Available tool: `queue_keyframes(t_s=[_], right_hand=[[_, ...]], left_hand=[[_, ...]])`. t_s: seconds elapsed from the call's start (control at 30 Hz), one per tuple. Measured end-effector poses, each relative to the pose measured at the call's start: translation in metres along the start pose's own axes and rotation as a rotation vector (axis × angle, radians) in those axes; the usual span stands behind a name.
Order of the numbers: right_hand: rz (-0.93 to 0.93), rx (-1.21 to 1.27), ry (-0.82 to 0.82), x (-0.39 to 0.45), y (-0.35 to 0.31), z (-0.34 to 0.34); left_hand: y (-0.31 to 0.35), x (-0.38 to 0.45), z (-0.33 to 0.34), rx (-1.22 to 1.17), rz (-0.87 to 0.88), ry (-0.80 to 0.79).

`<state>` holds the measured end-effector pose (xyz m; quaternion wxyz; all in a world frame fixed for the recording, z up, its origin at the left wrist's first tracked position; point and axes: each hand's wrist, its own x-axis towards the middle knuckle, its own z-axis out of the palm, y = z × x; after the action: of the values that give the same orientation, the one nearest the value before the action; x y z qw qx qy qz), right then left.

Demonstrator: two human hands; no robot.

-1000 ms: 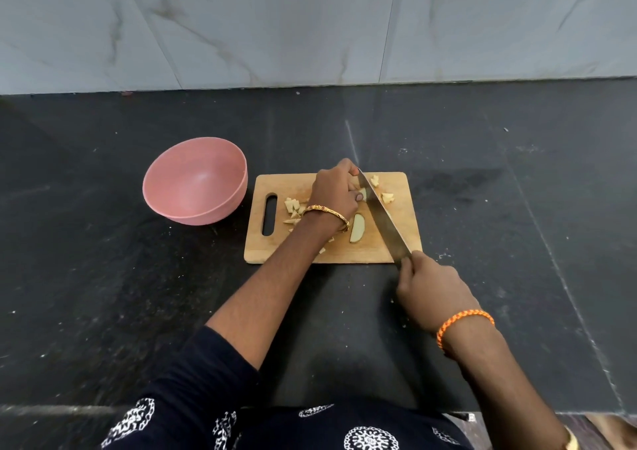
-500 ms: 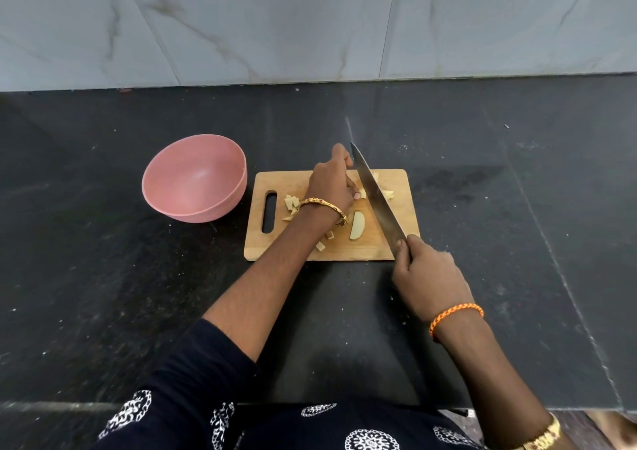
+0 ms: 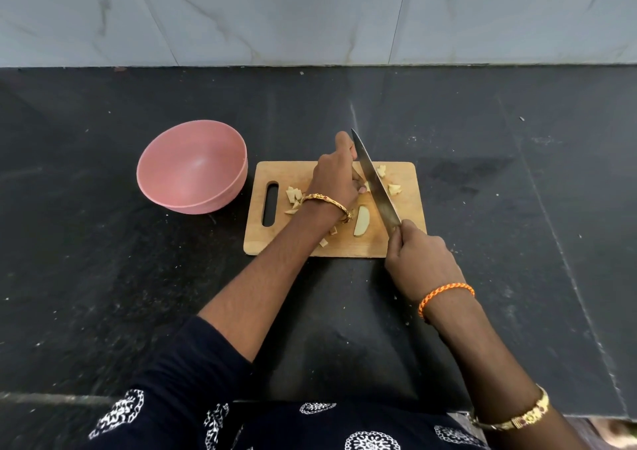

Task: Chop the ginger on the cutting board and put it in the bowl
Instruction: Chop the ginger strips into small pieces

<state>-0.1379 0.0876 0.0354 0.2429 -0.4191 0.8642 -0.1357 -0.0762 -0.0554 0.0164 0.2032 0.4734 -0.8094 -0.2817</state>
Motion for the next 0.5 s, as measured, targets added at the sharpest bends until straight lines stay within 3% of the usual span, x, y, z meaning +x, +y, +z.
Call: queue_keyframes(t_s=[0.5], right_hand=[[0.088, -0.072, -0.166, -0.017, 0.001, -0.012]], left_hand=[[-0.001, -0.004, 0.007, -0.01, -0.022, 0.09]])
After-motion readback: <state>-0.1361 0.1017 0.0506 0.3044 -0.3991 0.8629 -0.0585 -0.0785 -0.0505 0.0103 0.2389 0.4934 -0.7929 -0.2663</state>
